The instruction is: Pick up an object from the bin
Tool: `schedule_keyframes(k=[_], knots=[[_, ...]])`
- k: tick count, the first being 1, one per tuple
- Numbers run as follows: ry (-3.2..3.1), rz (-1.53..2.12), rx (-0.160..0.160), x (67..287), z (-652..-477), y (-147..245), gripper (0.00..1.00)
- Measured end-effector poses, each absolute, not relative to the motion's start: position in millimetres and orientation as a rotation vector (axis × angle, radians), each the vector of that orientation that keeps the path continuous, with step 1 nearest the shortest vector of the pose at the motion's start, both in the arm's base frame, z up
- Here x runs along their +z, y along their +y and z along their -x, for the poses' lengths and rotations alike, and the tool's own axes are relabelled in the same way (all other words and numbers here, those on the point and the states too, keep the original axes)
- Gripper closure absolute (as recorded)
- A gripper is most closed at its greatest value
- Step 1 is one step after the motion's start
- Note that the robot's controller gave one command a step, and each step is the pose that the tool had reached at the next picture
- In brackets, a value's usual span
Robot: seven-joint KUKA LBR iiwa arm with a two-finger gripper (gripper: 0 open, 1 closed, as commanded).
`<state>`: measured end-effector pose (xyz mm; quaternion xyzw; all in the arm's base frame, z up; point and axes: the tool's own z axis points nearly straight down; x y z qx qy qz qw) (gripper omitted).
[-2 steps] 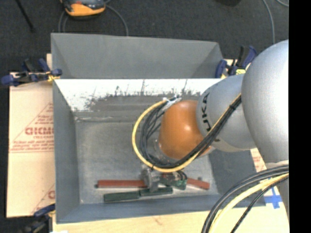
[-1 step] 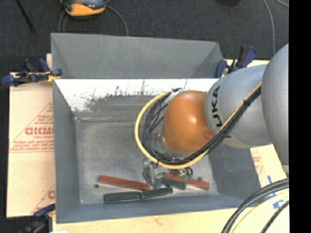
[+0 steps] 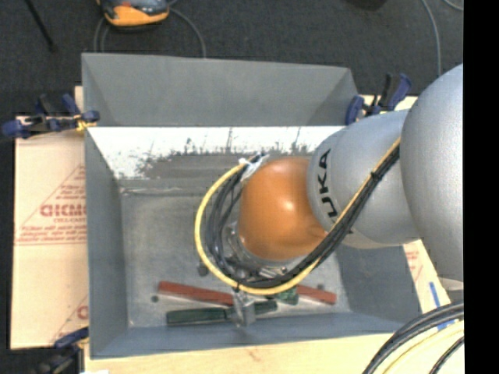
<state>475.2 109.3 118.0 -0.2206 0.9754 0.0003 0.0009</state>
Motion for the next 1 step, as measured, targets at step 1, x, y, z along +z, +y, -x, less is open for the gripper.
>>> schedule_keyframes(k=[1], knots=[[3.062,0.693,0.0,118.2,-475.5,109.2,0.0]])
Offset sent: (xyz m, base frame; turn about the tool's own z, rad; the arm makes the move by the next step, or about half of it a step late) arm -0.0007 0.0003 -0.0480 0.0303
